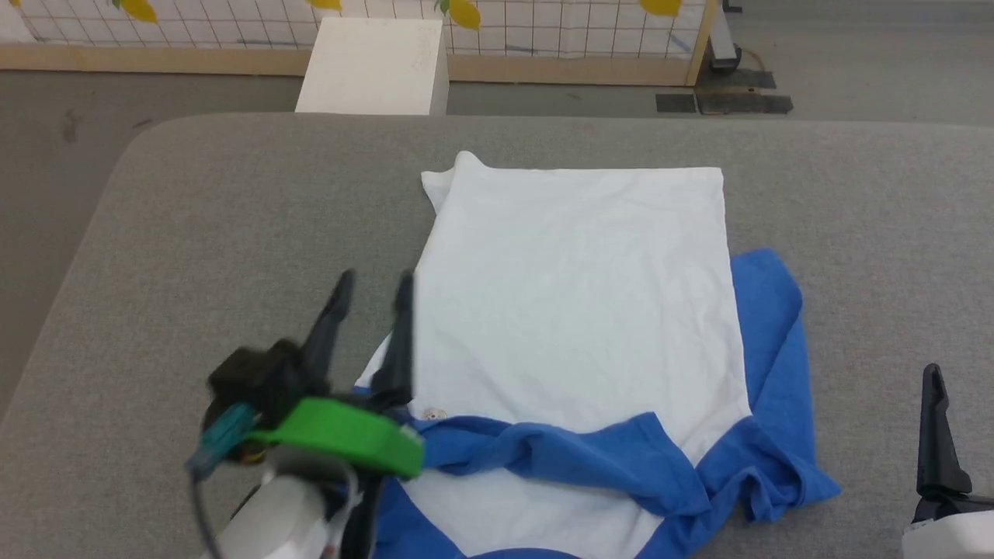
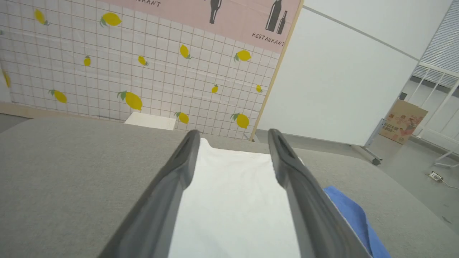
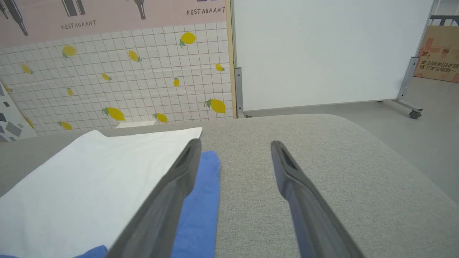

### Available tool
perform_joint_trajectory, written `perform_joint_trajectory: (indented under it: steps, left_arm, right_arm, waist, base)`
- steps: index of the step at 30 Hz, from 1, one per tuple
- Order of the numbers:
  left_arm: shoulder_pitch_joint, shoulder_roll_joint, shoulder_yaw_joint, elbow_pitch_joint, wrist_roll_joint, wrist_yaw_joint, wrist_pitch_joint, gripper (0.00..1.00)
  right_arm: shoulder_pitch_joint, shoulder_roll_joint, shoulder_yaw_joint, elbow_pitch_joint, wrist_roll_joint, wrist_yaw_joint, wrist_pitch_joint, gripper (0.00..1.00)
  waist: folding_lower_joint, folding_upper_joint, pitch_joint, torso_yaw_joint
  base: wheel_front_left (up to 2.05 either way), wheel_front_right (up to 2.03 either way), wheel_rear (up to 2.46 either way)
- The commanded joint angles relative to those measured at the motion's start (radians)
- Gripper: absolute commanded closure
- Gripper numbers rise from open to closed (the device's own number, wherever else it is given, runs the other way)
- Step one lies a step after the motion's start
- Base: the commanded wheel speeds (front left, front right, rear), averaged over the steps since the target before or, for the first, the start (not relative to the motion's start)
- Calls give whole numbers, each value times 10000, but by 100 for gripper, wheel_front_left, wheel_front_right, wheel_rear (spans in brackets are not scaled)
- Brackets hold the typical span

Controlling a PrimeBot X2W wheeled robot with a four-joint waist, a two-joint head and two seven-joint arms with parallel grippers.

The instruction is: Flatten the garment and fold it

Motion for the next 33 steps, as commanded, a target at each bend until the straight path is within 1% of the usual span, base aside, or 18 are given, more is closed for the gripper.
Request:
perform_joint_trajectory:
  steps: [1, 3, 7, 8, 10, 11, 14, 17, 21, 24, 28, 33]
  left_arm:
    - [543, 104, 347, -289, 174, 19, -49, 0]
    - [1222, 258, 958, -646, 469, -28, -53, 0]
    - [2657, 259, 1963, -973, 994, -186, -56, 0]
    - [2953, 220, 2116, -976, 1074, -237, -56, 0]
    - [3561, -60, 2544, -1045, 1157, -293, -56, 0]
    - [3829, -114, 2703, -1003, 1289, -409, -57, 0]
    - [4302, -297, 2999, -913, 1743, -557, -57, 0]
    - [4437, -615, 3244, -929, 2025, -795, -57, 0]
    - [4272, -796, 3312, -956, 2444, -1085, -58, 0]
    - [4042, -906, 3286, -1007, 2694, -1232, -58, 0]
    - [3700, -1050, 3209, -1067, 2914, -1401, -58, 0]
    - [3183, -1228, 3113, -1039, 2979, -1575, -58, 0]
  right_arm:
    - [139, 9, 24, 4, 23, -13, 27, 0]
    - [194, 9, 48, -3, 12, -13, 49, 0]
    - [341, 9, 90, 23, 19, -13, 83, 0]
    - [390, 9, 97, 47, 39, -13, 91, 0]
    - [496, 9, 135, 95, 81, -13, 103, 0]
    - [543, 9, 183, 111, 88, -13, 116, 0]
    - [591, 9, 236, 83, 58, -13, 166, 0]
    - [482, 9, 183, -78, -92, -13, 276, 0]
    - [-79, 9, 204, -338, -101, -13, 636, 0]
    - [-696, 9, 200, -544, -97, -13, 1150, 0]
    - [-1892, -32, 267, -564, -301, -13, 2375, 0]
    - [-3578, -813, 452, 16, -315, -13, 3873, 0]
  waist:
    - [0, 0, -85, 4]
    - [0, 0, -145, -3]
    - [0, 0, -302, -18]
    - [0, 0, -346, -13]
    - [0, 0, -416, -6]
    - [0, 0, -439, -5]
    - [0, 0, -458, 30]
    - [0, 0, -340, 146]
    - [0, 0, -19, 245]
    - [0, 0, 262, 285]
    - [0, 0, 831, 276]
    - [0, 0, 1631, 322]
  base:
    - [0, 0, 0]
    - [0, 0, 0]
    - [0, 0, 0]
    - [0, 0, 0]
    - [0, 0, 0]
    - [0, 0, 0]
    - [0, 0, 0]
    - [0, 0, 0]
    - [0, 0, 0]
    - [0, 0, 0]
    - [0, 0, 0]
    - [0, 0, 0]
